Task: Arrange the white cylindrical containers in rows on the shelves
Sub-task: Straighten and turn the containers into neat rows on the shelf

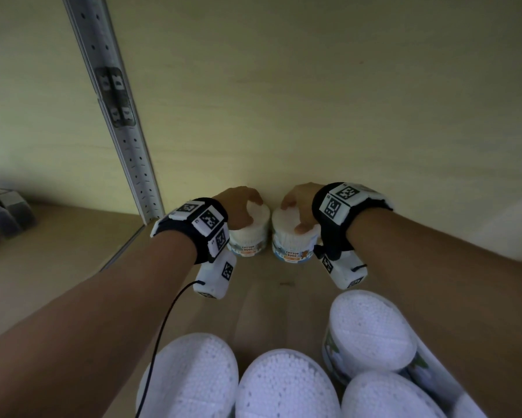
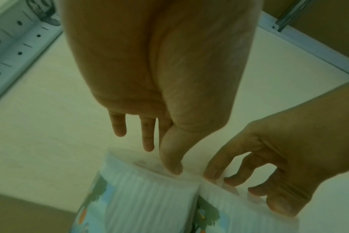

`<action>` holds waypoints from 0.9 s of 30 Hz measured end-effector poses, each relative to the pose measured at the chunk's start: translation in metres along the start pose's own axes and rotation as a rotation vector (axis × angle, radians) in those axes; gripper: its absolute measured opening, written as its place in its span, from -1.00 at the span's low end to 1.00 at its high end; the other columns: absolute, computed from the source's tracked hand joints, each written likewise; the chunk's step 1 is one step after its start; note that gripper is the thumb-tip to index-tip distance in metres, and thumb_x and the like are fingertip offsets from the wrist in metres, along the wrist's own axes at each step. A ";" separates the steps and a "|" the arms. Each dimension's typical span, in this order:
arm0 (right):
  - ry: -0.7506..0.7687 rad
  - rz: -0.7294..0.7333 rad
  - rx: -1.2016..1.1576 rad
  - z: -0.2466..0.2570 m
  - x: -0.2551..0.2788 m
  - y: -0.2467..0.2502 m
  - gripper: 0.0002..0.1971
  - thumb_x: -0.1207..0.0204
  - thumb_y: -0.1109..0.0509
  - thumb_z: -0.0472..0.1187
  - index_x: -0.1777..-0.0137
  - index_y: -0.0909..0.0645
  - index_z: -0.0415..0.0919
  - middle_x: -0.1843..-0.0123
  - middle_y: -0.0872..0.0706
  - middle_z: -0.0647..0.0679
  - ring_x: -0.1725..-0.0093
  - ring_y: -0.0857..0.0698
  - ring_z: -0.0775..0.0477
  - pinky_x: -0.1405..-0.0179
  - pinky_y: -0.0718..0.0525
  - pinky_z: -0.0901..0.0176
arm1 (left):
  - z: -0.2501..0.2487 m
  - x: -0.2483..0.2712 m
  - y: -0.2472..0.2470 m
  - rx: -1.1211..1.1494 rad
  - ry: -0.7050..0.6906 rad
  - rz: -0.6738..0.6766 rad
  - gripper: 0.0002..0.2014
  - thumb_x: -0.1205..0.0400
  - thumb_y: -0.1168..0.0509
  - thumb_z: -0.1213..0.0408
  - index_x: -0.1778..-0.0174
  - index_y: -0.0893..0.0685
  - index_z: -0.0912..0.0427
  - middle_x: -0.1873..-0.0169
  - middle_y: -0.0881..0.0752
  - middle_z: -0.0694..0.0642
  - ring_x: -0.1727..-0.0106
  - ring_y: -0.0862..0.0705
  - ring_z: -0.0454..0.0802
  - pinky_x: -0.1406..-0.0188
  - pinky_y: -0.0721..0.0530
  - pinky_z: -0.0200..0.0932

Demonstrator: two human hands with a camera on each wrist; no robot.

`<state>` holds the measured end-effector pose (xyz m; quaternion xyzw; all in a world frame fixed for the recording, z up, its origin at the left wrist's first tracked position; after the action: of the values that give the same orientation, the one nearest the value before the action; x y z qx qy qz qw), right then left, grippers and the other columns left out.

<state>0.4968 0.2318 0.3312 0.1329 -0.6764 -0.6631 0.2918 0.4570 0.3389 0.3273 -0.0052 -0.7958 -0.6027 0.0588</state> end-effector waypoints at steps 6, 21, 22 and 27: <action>0.015 0.001 -0.018 0.002 0.000 -0.003 -0.41 -0.60 -0.37 -0.23 -0.61 -0.31 -0.21 -0.61 -0.37 -0.14 -0.54 -0.44 -0.15 -0.33 -0.37 0.30 | 0.006 -0.001 -0.003 -0.067 0.053 -0.032 -0.49 -0.65 -0.26 0.01 -0.49 -0.42 0.14 -0.47 -0.40 0.19 -0.49 -0.41 0.18 -0.46 -0.43 0.03; 0.043 -0.011 -0.020 0.005 0.001 -0.001 -0.38 -0.55 -0.44 -0.16 -0.59 -0.36 -0.23 -0.60 -0.41 -0.12 -0.54 -0.44 -0.14 -0.38 -0.39 0.24 | 0.014 -0.001 -0.002 0.009 -0.005 -0.032 -0.56 -0.60 -0.38 0.10 -0.40 -0.55 0.05 -0.47 -0.43 0.12 -0.48 -0.44 0.11 -0.40 -0.44 0.00; 0.038 -0.001 -0.019 0.005 -0.001 -0.002 -0.39 -0.55 -0.44 -0.18 -0.58 -0.37 -0.25 -0.59 -0.42 -0.13 -0.53 -0.46 -0.15 -0.35 -0.41 0.25 | 0.013 0.000 -0.002 0.005 -0.009 -0.031 -0.56 -0.60 -0.38 0.10 -0.40 -0.55 0.05 -0.47 -0.43 0.12 -0.47 -0.45 0.11 -0.40 -0.45 0.00; 0.013 0.063 0.022 0.009 0.001 -0.007 -0.49 -0.59 -0.39 -0.29 -0.51 -0.43 -0.41 -0.51 -0.50 -0.27 -0.49 -0.50 -0.25 -0.15 -0.48 0.18 | 0.004 0.004 -0.002 -0.038 -0.053 0.008 -0.55 -0.59 -0.39 0.11 -0.40 -0.56 0.08 -0.43 -0.47 0.13 -0.43 -0.50 0.14 -0.36 -0.47 -0.02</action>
<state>0.4896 0.2378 0.3247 0.1192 -0.6857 -0.6450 0.3155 0.4525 0.3418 0.3247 -0.0254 -0.7856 -0.6170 0.0399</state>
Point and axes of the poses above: each hand's wrist, its own x-axis away from the middle knuckle, its own y-axis out of the back of the hand, z = x × y, the point moved 10 cm from there along -x, towards the middle knuckle
